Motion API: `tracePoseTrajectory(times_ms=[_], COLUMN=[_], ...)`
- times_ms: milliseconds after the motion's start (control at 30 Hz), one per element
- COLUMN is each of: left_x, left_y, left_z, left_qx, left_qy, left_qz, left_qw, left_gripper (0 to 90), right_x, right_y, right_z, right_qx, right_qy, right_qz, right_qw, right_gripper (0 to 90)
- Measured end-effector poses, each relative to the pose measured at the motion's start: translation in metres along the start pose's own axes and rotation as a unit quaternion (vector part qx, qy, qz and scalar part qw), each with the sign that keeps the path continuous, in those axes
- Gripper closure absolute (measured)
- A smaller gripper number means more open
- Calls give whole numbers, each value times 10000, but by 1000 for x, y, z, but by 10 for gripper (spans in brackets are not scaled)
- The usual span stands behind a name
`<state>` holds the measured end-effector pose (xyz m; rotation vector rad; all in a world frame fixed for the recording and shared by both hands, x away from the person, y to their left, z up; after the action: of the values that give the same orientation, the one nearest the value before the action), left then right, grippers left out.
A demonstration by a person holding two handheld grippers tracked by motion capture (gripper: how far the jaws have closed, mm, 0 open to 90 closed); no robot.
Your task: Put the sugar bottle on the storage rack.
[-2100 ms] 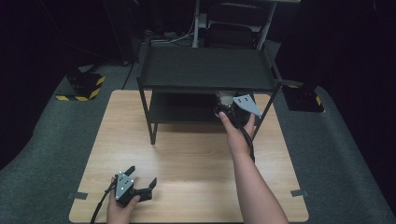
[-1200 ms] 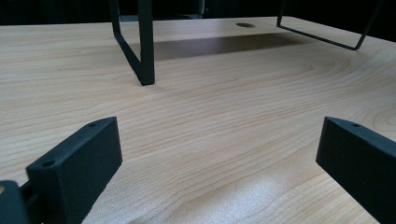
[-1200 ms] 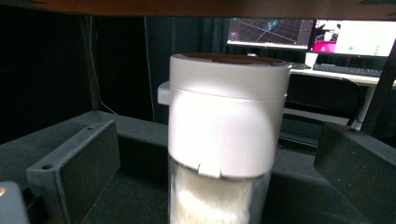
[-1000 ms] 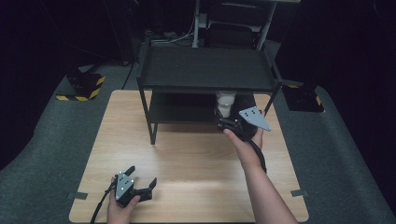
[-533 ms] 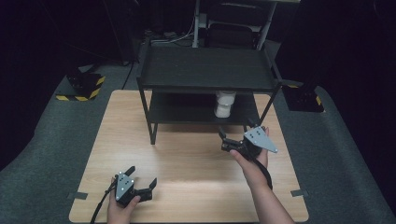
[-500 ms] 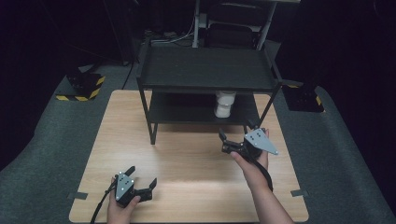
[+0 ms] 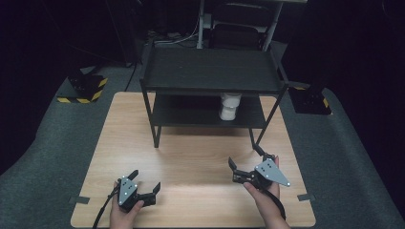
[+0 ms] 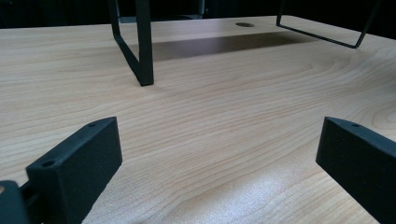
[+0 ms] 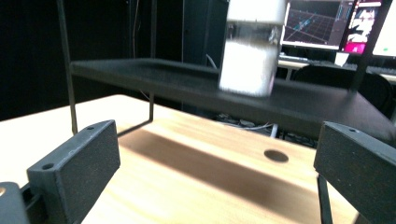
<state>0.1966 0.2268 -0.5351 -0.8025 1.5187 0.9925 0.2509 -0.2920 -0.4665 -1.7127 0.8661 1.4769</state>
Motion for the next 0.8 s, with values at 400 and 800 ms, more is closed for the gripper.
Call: tracePoseTrajectory(times_ms=[400,800], left_x=[0,-2], left_y=[0,-2], left_z=[0,0], left_qx=[25,71], left_qy=[-21,-25], left_qz=[-3,63], left_qw=[10000,10000], left_gripper=[5,5], right_x=[36,56], right_y=[30,44], right_z=[1,-2], right_qx=[187,372], right_qy=[-36,-129], right_qz=[437,864], right_qw=[9989,9955], right_gripper=[0,0])
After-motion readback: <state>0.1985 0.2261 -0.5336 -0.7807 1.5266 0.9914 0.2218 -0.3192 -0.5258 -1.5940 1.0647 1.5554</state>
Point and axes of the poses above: each handheld gripper's, and its own axes: y roughly backward along the jaws, x roughly out of its underside, z roughly to its left, the point moved 3 cm from there along -y, roughly forward along the jaws, and after that the axes turned 7 degrees about -z, right-handed, at the moved point
